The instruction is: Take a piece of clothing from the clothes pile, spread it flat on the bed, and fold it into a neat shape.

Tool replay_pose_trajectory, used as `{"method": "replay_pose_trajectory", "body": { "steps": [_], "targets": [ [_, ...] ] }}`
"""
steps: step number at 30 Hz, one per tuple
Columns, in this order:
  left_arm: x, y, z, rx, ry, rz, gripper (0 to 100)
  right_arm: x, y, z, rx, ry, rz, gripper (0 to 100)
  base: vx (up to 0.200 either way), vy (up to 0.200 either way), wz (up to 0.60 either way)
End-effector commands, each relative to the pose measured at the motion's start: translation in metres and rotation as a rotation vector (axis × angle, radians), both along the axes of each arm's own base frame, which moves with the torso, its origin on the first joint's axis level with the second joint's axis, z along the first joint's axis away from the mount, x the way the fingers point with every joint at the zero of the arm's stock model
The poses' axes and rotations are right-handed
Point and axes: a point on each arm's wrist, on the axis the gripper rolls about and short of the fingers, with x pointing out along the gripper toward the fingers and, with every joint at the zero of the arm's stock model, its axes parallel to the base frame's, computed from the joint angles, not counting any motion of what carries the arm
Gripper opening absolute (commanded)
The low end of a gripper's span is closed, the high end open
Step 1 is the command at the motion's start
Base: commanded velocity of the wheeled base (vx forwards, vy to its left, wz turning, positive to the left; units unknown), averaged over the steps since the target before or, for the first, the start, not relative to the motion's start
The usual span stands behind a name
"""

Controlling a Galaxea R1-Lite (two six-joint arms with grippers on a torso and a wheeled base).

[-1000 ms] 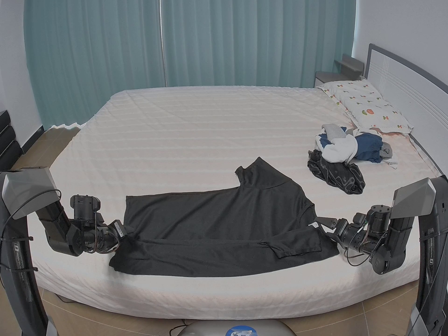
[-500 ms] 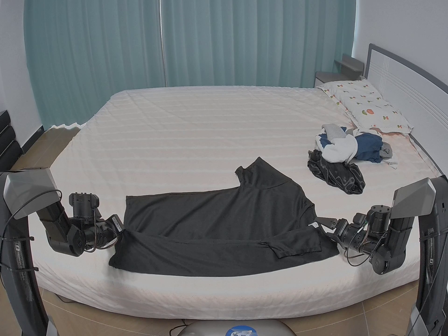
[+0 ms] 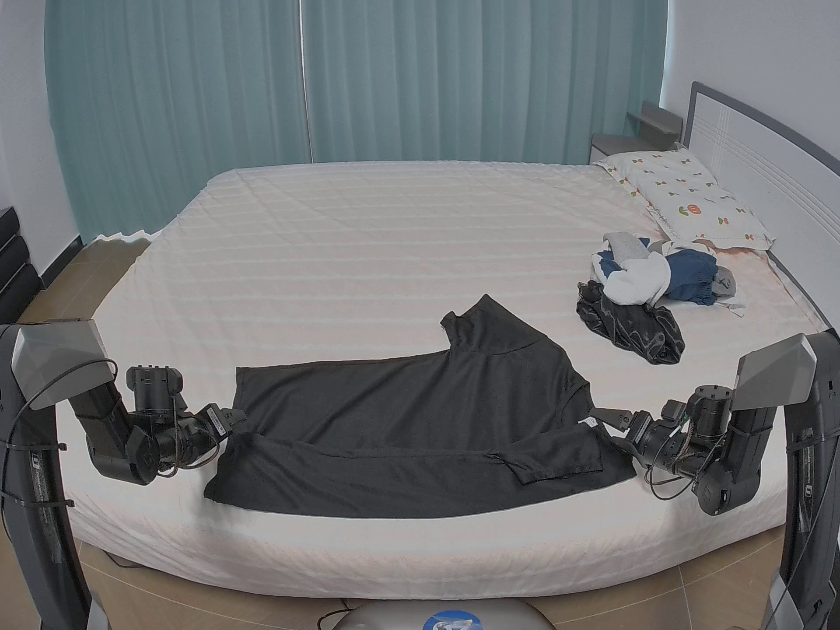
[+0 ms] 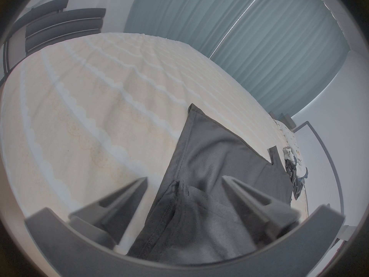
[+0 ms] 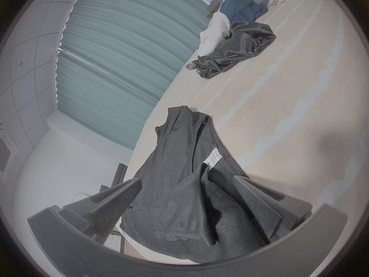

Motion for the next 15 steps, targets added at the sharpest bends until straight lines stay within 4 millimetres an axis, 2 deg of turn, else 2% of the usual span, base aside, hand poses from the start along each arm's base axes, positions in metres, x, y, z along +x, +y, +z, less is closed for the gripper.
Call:
{"method": "replay_pose_trajectory", "body": {
  "steps": [1, 5, 10, 12, 15],
  "targets": [
    [-0.001, 0.006, 0.001, -0.006, -0.008, 0.015, 100, 0.000, 0.000, 0.001, 0.001, -0.011, -0.001, 100, 0.000, 0.000, 0.00],
    [-0.013, 0.016, 0.004, -0.055, -0.002, -0.022, 100, 0.000, 0.000, 0.001, 0.001, -0.011, 0.001, 100, 0.000, 0.000, 0.00],
    [-0.038, 0.020, 0.009, -0.089, -0.001, -0.186, 100, 0.000, 0.000, 0.001, -0.001, -0.011, 0.002, 100, 0.000, 0.000, 0.00],
    [-0.051, 0.021, 0.003, -0.055, 0.010, -0.289, 100, 0.000, 0.000, 0.001, -0.001, -0.011, 0.002, 100, 0.000, 0.000, 0.00],
    [-0.056, 0.020, -0.003, -0.009, 0.018, -0.343, 100, 0.000, 0.000, 0.001, -0.001, -0.011, 0.002, 100, 0.000, 0.000, 0.00]
  ]
}}
